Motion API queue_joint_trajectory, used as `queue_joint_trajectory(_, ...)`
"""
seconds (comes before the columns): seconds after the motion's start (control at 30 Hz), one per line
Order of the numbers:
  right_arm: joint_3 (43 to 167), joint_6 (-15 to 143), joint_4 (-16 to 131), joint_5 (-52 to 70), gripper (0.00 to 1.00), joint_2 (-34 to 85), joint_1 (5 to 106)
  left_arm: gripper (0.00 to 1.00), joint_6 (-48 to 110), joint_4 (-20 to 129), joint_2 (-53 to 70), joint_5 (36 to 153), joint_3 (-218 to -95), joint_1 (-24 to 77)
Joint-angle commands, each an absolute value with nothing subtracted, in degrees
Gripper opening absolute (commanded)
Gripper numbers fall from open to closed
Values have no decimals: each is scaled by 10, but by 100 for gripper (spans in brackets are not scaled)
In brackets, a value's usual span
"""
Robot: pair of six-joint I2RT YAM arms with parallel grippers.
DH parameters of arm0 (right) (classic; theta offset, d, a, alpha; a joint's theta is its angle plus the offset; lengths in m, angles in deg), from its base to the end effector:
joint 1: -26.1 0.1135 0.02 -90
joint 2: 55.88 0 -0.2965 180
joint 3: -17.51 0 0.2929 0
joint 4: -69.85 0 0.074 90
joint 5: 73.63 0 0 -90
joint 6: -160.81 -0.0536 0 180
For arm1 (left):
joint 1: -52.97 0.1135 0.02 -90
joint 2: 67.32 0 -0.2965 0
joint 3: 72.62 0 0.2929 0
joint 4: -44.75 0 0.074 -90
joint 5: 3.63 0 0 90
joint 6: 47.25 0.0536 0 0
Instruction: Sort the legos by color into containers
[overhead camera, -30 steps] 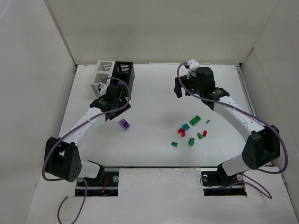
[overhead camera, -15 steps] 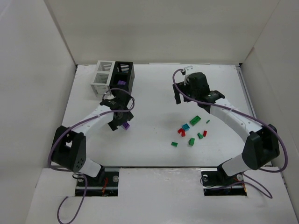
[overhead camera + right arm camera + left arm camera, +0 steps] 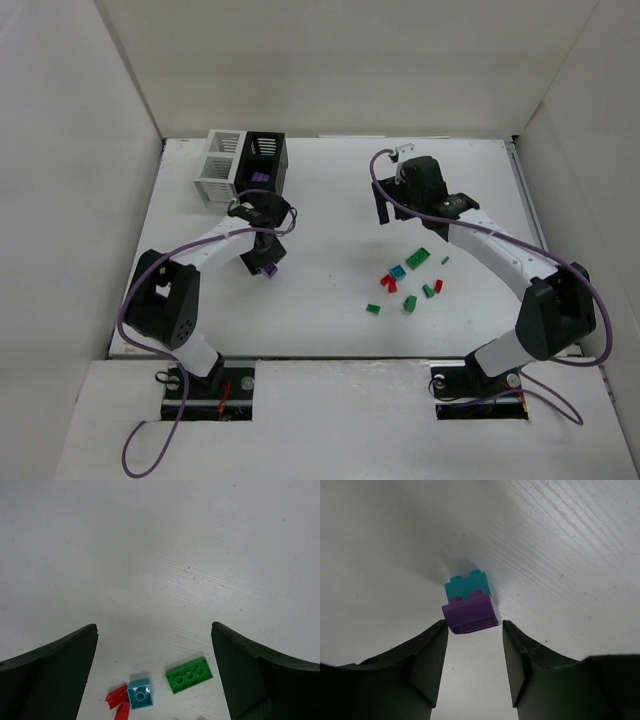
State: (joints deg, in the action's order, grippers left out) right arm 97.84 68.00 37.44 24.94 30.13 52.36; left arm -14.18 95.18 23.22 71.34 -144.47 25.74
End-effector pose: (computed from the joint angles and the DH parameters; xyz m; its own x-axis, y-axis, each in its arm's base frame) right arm 0.3540 0.1657 0.3019 -0.5689 -0.2266 -0.7906 -0.3048 0.9509 -0.0532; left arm 0.3132 -0.1455 0.1986 -0.7548 -0.5218 -0.3975 -0.4999 0.8499 -0.1665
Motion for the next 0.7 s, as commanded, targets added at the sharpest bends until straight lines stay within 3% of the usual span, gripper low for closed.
queue_joint_trajectory(0.0,982,674,378,256,100,306,519,44,-148,971,237,692,-1479,254)
queue_joint_trajectory(0.1,982,674,378,250,100,306,519,44,-148,983,250,677,-1484,248)
queue_joint_trajectory(0.23,982,679,378,250,100,306,519,32,-143,983,250,677,-1484,248)
queue_joint_trajectory(0.3,982,679,378,245,100,306,519,32,-143,978,255,677,-1484,248)
queue_joint_trajectory(0.57,982,679,373,239,100,306,514,49,-138,983,260,657,-1479,248)
queue_joint_trajectory(0.67,982,679,373,239,100,306,514,46,-138,983,260,652,-1479,248)
